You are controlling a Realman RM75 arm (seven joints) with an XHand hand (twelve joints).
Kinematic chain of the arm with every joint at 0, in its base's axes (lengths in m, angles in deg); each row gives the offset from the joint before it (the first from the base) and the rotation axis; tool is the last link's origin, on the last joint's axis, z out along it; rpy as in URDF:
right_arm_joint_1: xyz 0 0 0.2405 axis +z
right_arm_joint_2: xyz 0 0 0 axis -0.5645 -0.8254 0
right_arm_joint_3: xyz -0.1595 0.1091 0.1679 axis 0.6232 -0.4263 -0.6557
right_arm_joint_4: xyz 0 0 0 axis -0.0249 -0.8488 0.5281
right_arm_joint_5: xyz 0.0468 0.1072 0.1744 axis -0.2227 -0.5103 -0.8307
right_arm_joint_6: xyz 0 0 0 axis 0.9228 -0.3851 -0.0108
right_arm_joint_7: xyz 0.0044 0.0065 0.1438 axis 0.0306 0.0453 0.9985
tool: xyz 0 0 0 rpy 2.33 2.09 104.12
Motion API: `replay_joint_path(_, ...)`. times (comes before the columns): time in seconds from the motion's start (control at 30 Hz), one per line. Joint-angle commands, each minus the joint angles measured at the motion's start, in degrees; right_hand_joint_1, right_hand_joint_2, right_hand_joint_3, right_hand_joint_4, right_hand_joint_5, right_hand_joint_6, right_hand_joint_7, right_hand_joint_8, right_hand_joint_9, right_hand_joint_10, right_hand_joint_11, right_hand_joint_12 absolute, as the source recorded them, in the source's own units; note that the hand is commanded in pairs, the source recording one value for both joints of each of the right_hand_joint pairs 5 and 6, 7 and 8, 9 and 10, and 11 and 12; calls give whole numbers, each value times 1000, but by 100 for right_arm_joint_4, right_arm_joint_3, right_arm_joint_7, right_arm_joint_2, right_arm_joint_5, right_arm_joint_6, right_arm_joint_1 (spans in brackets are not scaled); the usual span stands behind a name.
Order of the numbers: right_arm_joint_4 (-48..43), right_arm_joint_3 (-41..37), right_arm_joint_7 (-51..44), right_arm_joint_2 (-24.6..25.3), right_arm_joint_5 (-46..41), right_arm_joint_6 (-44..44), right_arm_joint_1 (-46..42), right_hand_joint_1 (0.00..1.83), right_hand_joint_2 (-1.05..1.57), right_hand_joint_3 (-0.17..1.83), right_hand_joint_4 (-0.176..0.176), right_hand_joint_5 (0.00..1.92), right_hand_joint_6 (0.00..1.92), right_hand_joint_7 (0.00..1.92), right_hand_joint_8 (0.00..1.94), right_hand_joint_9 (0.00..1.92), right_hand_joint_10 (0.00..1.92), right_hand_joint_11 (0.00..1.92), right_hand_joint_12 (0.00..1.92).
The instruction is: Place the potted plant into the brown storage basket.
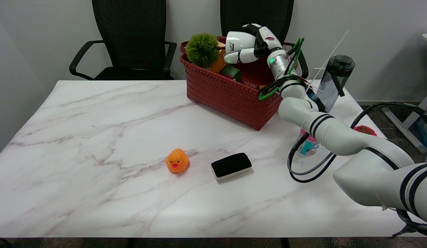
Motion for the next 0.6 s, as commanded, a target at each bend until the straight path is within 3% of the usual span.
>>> replay_joint_path(0.03, -330, -219, -469, -268, 15, 365, -283, 1100, 547, -175, 0, 379, 379, 878, 878, 749, 749, 422, 422)
replay_joint_path(0.23, -564, -383, -498, -392, 15, 622, -495, 1112, 456, -175, 0, 333, 333, 850, 850, 703, 703, 435, 435)
replay_joint_path(0.37, -811, -465, -498, -522, 15, 871, -587, 1061, 251, -175, 0, 246, 246, 483, 483, 511, 511, 529, 529)
replay_joint_path(0.6, -1139, -623, -498, -640, 48, 1107, -778, 1017, 214, -175, 0, 145, 145, 390, 390, 415, 415, 447, 447)
